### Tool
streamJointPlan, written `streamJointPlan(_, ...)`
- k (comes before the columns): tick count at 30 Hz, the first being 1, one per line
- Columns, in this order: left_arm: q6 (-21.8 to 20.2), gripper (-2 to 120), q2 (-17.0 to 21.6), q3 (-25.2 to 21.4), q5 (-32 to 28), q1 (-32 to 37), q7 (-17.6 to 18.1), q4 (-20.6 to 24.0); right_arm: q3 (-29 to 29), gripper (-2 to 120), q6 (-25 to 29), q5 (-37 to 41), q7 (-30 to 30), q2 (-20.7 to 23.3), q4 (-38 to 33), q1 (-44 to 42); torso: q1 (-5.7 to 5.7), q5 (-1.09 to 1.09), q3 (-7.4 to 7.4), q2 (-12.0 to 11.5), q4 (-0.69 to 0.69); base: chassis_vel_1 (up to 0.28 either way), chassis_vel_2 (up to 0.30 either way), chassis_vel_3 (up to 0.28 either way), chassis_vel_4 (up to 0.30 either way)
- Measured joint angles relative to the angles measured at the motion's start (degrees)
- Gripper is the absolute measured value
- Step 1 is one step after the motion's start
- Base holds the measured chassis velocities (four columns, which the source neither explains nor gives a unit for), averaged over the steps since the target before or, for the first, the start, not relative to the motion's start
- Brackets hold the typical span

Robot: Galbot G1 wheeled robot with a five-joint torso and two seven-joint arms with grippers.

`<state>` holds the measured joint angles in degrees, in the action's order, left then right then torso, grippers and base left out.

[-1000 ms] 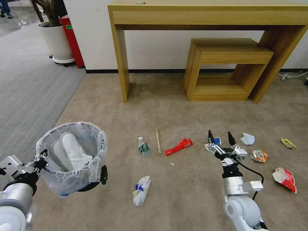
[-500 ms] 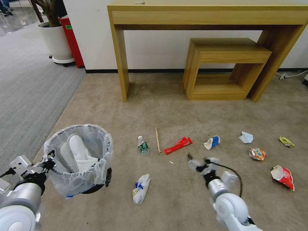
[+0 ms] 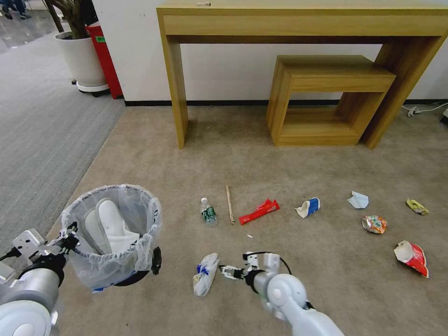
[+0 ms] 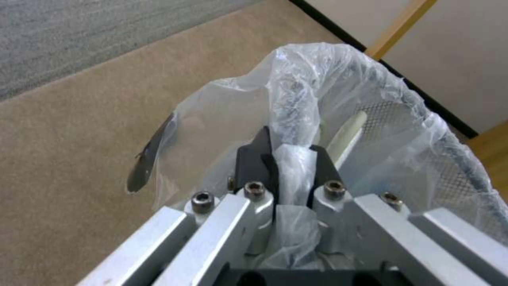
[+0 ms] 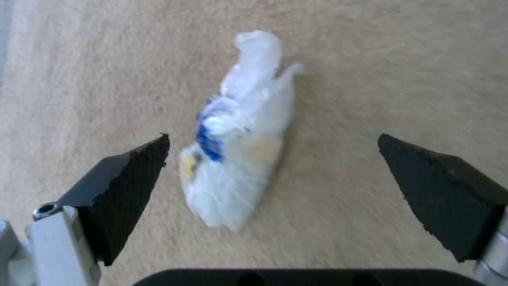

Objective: Pick up the trash bin and place the garbage on the floor into it.

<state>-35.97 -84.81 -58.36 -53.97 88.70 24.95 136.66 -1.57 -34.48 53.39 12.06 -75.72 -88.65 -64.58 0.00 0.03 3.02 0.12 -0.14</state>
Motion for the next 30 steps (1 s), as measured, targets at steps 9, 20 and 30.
streamJointPlan(9,0.2,3,-0.4,1.6,2.1,-0.1,-0.2,-0.2,0.1,100,-2.2,-3.1,-6.1,-1.9,4.0,2.3,0.00,0.00,0.00,0.0,-0.01,0.000,0.000,0.000,0.000)
streamJointPlan(20,0.2,3,-0.5,1.7,2.6,0.4,-0.2,0.5,0.9,100,-3.1,-6.5,-8.4,-5.7,10.8,6.0,0.00,0.00,0.00,0.0,0.00,0.000,0.000,0.000,0.000)
streamJointPlan(30,0.3,3,-0.4,1.7,2.9,0.6,-0.2,0.8,0.3,90,-2.1,-12.1,-10.3,-9.2,16.4,7.2,0.00,0.01,0.00,0.0,0.00,0.000,0.000,0.000,0.000)
